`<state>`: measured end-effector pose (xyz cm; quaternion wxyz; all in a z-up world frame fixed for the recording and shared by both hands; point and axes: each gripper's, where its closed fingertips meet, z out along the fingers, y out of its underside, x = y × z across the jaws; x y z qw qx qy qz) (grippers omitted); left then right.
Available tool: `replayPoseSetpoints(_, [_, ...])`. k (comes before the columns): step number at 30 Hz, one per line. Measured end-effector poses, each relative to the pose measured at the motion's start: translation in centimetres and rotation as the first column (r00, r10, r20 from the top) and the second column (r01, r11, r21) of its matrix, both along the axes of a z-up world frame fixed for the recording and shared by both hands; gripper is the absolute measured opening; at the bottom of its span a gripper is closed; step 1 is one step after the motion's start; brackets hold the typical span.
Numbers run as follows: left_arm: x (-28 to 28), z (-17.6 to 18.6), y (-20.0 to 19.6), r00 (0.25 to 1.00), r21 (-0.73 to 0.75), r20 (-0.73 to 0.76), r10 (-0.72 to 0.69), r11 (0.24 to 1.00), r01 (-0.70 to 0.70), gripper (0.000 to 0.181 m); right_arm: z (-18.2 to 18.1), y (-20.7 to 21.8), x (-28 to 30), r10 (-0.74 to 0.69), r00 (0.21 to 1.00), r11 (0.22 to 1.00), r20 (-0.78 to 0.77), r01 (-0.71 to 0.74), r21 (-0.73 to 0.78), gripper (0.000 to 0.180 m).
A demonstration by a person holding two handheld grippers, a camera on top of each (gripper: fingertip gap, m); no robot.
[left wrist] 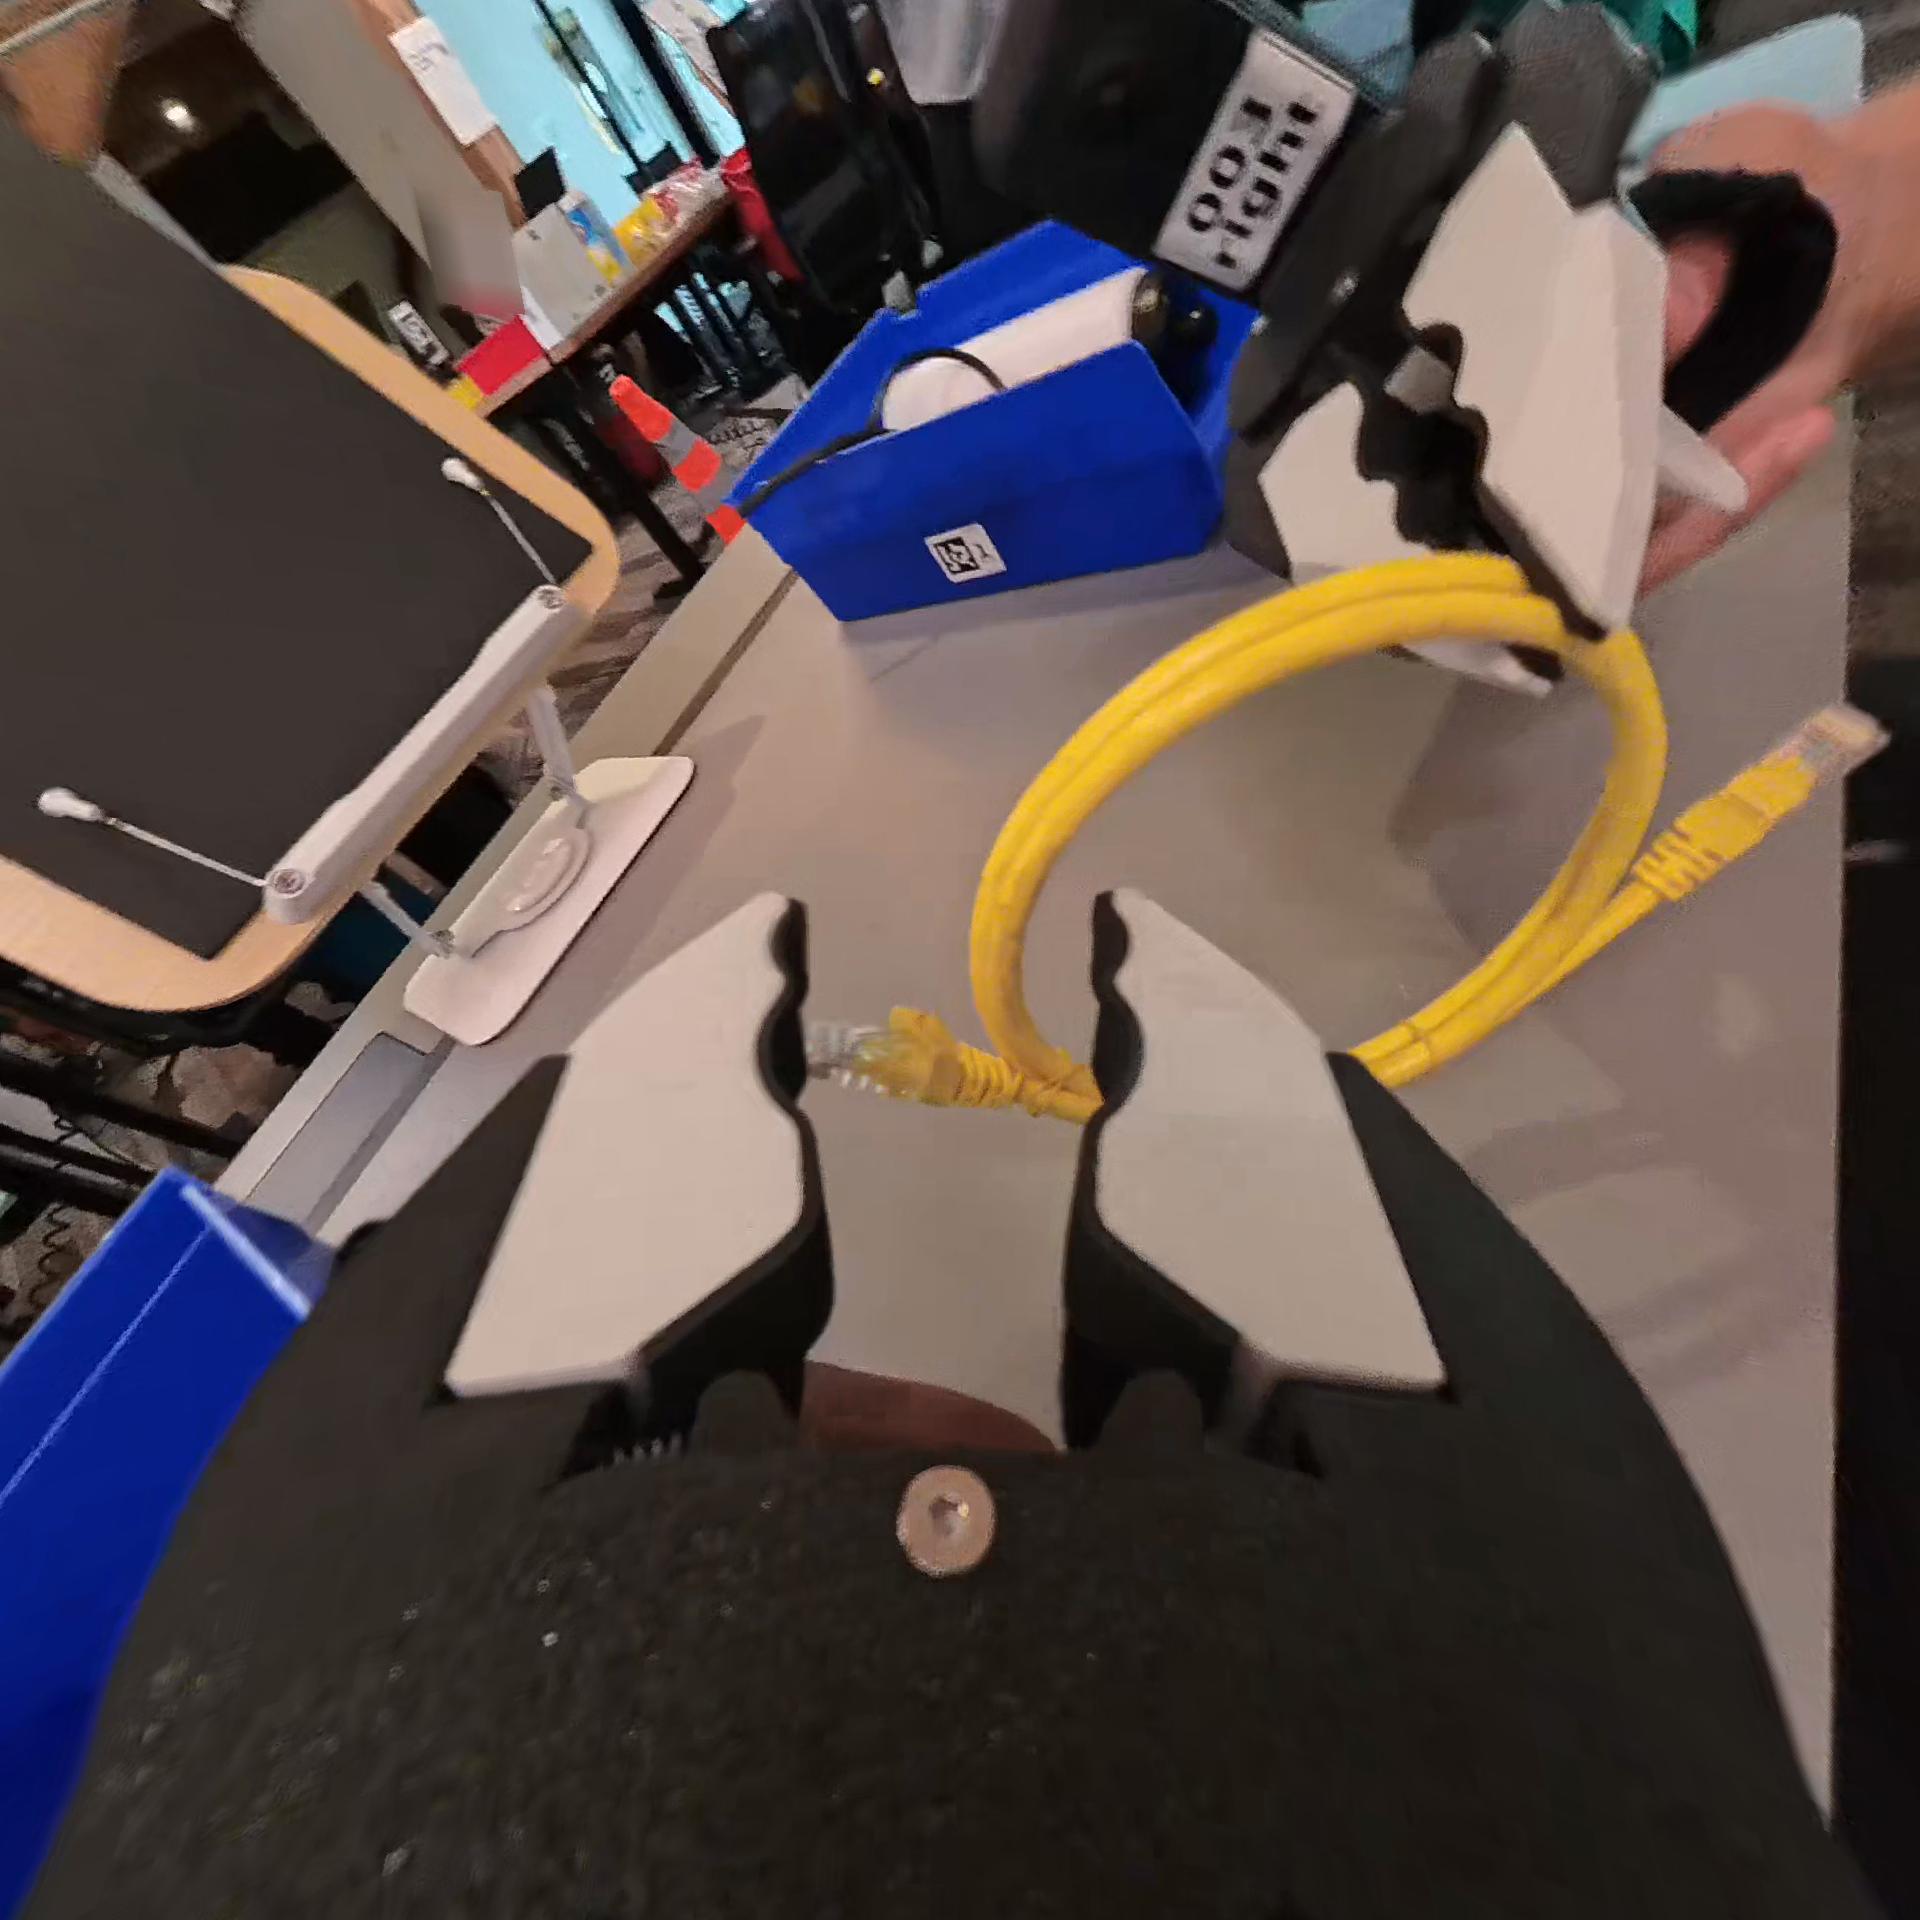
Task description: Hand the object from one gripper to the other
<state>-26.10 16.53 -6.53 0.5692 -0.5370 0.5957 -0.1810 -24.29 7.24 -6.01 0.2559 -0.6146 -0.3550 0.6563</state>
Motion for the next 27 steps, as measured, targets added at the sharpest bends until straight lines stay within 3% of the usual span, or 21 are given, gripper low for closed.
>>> replayPoseSetpoints(2, [0.1, -0.2, -0.5, 0.999, 0.051, -0.024, -0.031, 0.998, 0.032, 0.009, 0.1, 0.0, -0.1, -0.004, 1.0, 1.0, -0.005, 0.004, -0.004, 0.005])
replayPoseSetpoints(7, [-0.1, 0.1, 0.5, 1.0, 0.034, -0.011, 0.028, 0.999, -0.028, 0.006, 0.2, 1.0, 0.0, -0.07, 0.996, 0.997, -0.05, 0.072, 0.041, 0.006])
replayPoseSetpoints(10, [-0.7, 0.8, 1.4, 0.996, -0.055, 0.069, 0.057, 0.997, -0.054, 0.006, 0.8, 2.6, 0.8, -0.175, 0.979, 0.976, -0.106, 0.187, 0.109, 0.031])
replayPoseSetpoints(12, [-1.3, 1.6, 2.0, 0.986, -0.151, 0.156, 0.065, 0.988, -0.041, 0.006, 1.5, 3.8, 1.9, -0.253, 0.955, 0.954, -0.153, 0.273, 0.127, 0.035])
replayPoseSetpoints(14, [-1.8, 2.6, 1.9, 0.963, -0.272, 0.267, 0.036, 0.961, 0.039, 0.006, 1.7, 5.3, 3.4, -0.331, 0.929, 0.928, -0.167, 0.352, 0.119, 0.037])
replayPoseSetpoints(16, [-1.8, 3.7, 0.6, 0.922, -0.381, 0.383, -0.053, 0.9, 0.21, 0.006, 1.5, 5.9, 4.1, -0.358, 0.921, 0.921, -0.157, 0.376, 0.105, 0.038])
replayPoseSetpoints(19, [-1.7, 6.0, -2.6, 0.792, -0.426, 0.571, -0.217, 0.746, 0.512, 0.005, 0.2, 4.4, 2.1, -0.241, 0.965, 0.969, -0.106, 0.246, 0.028, 0.037])
replayPoseSetpoints(22, [-1.8, 8.2, -5.8, 0.621, -0.371, 0.704, -0.345, 0.566, 0.736, 0.005, 0.9, 0.7, -1.1, 0.049, 0.975, 0.968, -0.216, -0.1, -0.232, 0.04])
replayPoseSetpoints(24, [-1.5, 8.5, -7.3, 0.566, -0.341, 0.72, -0.402, 0.506, 0.793, 0.005, 2.7, -0.9, -2.2, 0.193, 0.913, 0.887, -0.36, -0.319, -0.334, 0.04])
replayPoseSetpoints(27, [-0.5, 7.9, -8.3, 0.569, -0.322, 0.697, -0.436, 0.518, 0.792, 0.005, 3.0, -1.8, -4.4, 0.245, 0.885, 0.856, -0.397, -0.39, -0.34, 0.039])
